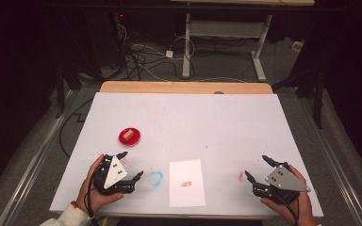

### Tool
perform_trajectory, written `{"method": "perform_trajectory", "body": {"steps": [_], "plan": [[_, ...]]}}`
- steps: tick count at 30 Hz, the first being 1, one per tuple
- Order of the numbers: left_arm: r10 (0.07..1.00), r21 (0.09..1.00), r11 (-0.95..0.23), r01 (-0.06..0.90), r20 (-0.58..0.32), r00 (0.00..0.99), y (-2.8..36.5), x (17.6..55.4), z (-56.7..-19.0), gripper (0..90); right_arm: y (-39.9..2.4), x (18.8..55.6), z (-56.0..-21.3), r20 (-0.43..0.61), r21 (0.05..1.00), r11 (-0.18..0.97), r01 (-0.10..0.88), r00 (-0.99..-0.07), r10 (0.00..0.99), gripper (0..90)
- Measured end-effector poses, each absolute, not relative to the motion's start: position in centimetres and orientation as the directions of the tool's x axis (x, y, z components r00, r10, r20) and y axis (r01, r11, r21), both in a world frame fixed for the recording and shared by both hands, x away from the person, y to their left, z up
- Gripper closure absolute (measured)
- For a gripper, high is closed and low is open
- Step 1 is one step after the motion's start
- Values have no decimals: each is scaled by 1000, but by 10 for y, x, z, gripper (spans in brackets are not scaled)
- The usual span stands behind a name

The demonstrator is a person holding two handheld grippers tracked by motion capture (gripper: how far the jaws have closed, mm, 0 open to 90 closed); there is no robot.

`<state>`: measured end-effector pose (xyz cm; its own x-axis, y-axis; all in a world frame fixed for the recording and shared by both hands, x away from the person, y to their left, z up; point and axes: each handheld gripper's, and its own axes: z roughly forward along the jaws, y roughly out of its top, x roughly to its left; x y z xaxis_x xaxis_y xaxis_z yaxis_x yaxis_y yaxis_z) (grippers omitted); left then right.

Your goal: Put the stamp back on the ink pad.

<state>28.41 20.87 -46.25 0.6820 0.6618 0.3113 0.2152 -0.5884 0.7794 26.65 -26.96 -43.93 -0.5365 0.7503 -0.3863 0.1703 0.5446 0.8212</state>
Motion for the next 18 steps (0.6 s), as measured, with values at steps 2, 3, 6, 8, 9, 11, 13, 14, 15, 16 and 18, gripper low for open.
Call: {"method": "perform_trajectory", "body": {"steps": [2,3,6,8,9,11,13,14,15,16,18], "plan": [[660,777,-590,219,308,686,208,284,-463,179,-269,267,-439,-384,822,543,172,-538,751,274],[657,775,-593,219,308,688,208,284,-463,179,-269,267,-439,-384,822,544,171,-538,750,274],[661,783,-583,216,303,687,207,283,-463,179,-269,266,-439,-380,824,540,172,-538,752,274],[662,784,-582,215,303,686,207,284,-462,179,-269,267,-439,-380,824,539,172,-539,752,274],[662,783,-583,218,302,686,207,284,-463,179,-269,267,-440,-380,823,541,172,-540,751,274],[657,776,-591,221,304,690,207,285,-463,179,-270,267,-440,-376,825,538,174,-542,752,274],[658,776,-590,222,303,690,206,286,-463,179,-271,268,-440,-377,824,539,175,-541,752,275],[657,775,-592,222,304,690,205,286,-464,179,-271,268,-440,-375,824,538,178,-541,753,275],[657,775,-591,222,304,690,205,287,-464,179,-271,268,-441,-371,826,535,179,-542,754,275],[658,775,-590,225,301,690,205,287,-464,179,-272,269,-441,-369,826,534,180,-544,754,276],[657,768,-596,234,299,692,205,289,-464,179,-271,269,-441,-369,824,537,181,-548,751,276]]}}
